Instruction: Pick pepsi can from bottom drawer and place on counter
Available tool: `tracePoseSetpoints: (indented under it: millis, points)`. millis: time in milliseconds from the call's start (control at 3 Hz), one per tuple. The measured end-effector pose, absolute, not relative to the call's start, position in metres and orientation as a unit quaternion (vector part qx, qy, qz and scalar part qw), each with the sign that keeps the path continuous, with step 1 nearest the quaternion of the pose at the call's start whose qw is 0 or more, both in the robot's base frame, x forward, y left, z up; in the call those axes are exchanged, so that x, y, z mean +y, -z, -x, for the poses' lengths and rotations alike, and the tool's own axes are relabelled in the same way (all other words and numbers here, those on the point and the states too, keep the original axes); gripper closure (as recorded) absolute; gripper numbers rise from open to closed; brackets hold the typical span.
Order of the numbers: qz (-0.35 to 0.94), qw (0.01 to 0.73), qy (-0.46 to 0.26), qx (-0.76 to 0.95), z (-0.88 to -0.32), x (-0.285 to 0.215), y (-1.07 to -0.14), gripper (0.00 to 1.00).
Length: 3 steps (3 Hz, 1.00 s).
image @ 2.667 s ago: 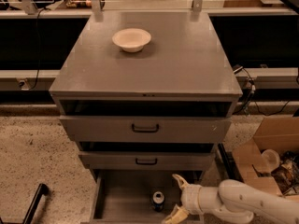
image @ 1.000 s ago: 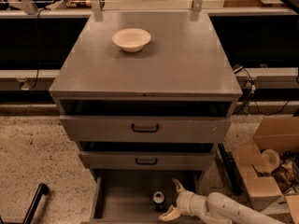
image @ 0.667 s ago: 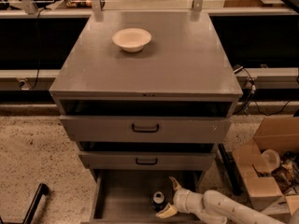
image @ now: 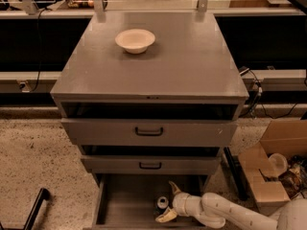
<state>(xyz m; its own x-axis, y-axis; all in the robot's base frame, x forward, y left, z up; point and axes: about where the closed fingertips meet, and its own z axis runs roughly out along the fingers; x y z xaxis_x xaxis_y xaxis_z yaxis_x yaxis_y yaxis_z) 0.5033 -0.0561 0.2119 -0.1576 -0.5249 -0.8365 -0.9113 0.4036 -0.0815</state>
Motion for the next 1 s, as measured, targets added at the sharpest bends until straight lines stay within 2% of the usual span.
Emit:
tracePoseSetpoints:
  millis: [333,1000]
  points:
    - [0.497,0.412,-0.238,0.726,-0.502,-0.051,-0.204,0.19]
    - [0.486,0.406,-0.257,0.730,-0.500,-0.053,-0.193,0.65]
